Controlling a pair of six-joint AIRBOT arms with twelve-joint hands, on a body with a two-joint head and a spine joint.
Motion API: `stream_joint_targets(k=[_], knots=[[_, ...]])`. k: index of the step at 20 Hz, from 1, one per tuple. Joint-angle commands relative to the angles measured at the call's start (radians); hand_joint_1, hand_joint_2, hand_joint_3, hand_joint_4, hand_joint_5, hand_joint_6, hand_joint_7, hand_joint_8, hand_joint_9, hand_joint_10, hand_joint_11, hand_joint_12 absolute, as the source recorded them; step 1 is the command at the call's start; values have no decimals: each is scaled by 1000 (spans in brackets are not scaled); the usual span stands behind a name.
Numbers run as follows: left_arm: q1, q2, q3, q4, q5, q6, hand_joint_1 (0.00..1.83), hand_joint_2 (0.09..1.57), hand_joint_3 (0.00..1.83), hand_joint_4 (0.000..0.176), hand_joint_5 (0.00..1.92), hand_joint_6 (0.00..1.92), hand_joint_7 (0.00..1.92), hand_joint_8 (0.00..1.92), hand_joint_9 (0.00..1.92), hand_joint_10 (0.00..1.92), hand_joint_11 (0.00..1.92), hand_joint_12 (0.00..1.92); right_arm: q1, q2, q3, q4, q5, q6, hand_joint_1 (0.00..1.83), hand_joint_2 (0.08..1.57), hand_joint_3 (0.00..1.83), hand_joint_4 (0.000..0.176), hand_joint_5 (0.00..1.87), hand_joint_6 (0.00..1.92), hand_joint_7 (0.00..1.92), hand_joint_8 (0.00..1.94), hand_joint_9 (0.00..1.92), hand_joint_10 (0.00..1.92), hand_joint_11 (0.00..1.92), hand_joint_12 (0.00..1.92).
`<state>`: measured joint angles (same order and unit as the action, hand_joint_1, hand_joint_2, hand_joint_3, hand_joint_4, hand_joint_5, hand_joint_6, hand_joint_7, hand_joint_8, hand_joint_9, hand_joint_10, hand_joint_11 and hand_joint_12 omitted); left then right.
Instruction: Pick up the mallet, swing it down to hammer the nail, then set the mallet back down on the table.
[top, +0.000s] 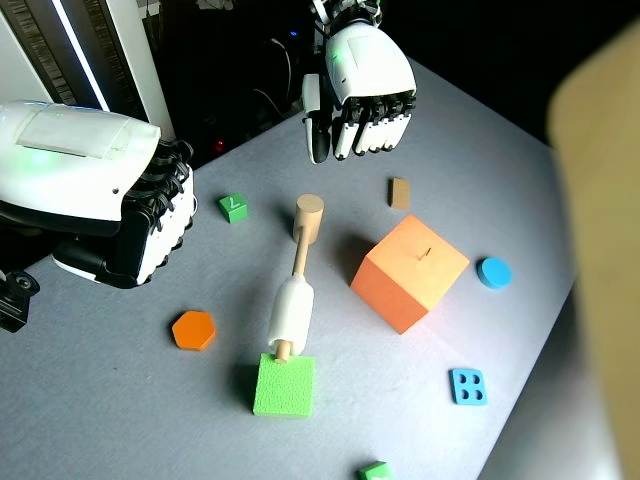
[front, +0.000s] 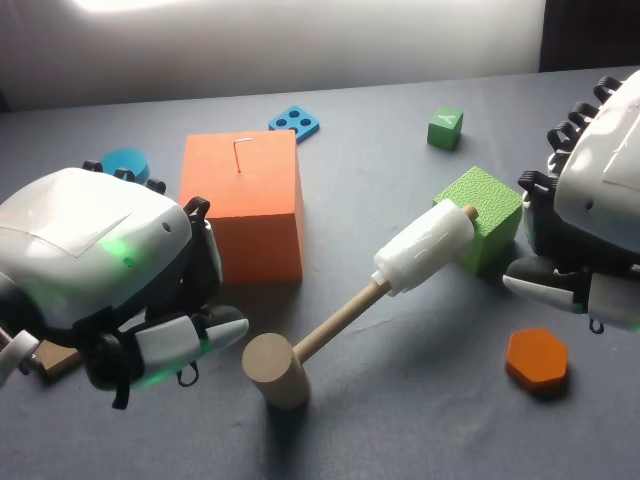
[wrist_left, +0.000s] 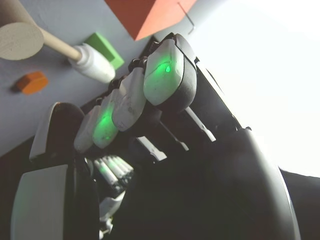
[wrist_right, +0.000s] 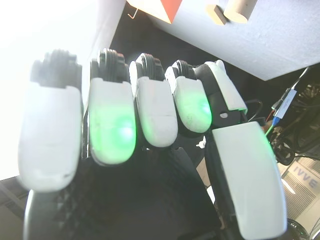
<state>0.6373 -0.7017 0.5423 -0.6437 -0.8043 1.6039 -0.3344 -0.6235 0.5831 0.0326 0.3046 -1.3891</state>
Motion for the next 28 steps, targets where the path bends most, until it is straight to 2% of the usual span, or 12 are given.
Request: stream_joint_targets(k=[1,3,4,7,10,14,16,17,19,22,26,28], knots=[[-3,3,7,40,-95,6,0,1165,199,0,14,22,0,17,0,11,0,107,9,5,-5,-8,120,-6,40,1225,118,0,151,54,147,52,98,68,0,199],[1,3,12,40,-95,6,0,1264,13,0,26,1,3,0,0,0,0,90,9,5,-5,-8,120,-6,0,1309,12,0,142,2,138,1,94,6,0,124],[3,4,14,40,-95,6,0,1261,10,0,39,6,17,6,2,1,0,88,8,5,-5,-8,120,-6,59,1301,2,0,174,5,166,4,125,8,0,182],[12,7,19,40,-95,-1,0,1265,3,0,0,0,0,0,0,0,0,5,6,5,-5,-10,124,-6,22,1304,0,0,180,3,160,3,110,3,0,147],[34,13,23,63,-95,-39,0,1262,0,0,10,4,0,0,0,0,19,9,-18,4,-2,-55,178,-2,1,1301,0,0,151,0,139,0,96,0,0,124],[91,23,61,212,-94,-186,0,1265,1,0,33,11,18,6,0,0,24,12,-31,-14,35,-171,179,139,59,1294,0,0,183,2,166,2,112,2,0,125],[113,34,72,244,-83,-223,0,1265,1,0,22,4,9,2,0,0,21,11,-1,-22,56,-207,96,213,36,1302,1,0,166,0,150,0,98,0,0,87],[126,42,77,267,-71,-251,0,1265,1,0,22,4,9,2,0,0,24,13,27,-32,65,-207,25,215,84,1298,0,0,167,1,147,1,97,1,0,78],[149,56,86,319,-60,-305,0,1264,1,0,23,3,10,2,0,0,30,16,78,-50,76,-207,-124,215,612,1187,0,0,171,1,145,0,94,1,0,67],[154,55,103,387,-43,-359,0,1274,5,0,33,7,14,4,0,0,28,16,123,-79,83,-206,-251,215,1107,1043,0,0,128,1,57,0,20,2,0,1],[148,50,131,456,-23,-419,0,1282,7,0,34,4,7,2,0,0,17,13,195,-156,127,-206,-395,305,1178,969,0,0,14,0,0,0,0,0,0,0],[149,49,146,491,-23,-451,0,1274,2,0,20,0,0,0,0,0,24,16,217,-187,145,-206,-432,326,1256,957,0,0,0,0,0,0,0,0,0,0]])
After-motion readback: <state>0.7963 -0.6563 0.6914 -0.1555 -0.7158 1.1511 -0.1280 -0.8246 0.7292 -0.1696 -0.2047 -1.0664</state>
